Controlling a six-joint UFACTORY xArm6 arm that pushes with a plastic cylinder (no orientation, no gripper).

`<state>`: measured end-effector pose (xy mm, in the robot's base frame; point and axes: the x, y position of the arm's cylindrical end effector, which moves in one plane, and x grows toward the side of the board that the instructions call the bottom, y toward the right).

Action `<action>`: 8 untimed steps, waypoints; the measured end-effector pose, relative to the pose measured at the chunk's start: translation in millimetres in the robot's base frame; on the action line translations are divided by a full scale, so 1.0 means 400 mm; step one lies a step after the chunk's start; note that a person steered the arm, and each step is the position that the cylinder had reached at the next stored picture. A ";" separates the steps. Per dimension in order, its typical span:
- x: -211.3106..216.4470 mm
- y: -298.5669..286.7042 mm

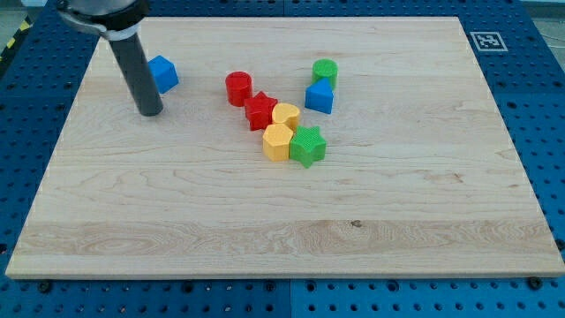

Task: Place blue cube at the top left side

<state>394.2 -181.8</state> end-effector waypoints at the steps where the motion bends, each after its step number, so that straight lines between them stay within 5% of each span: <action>1: -0.041 0.041; 5: -0.282 0.082; 8: -0.107 0.152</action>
<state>351.4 -120.9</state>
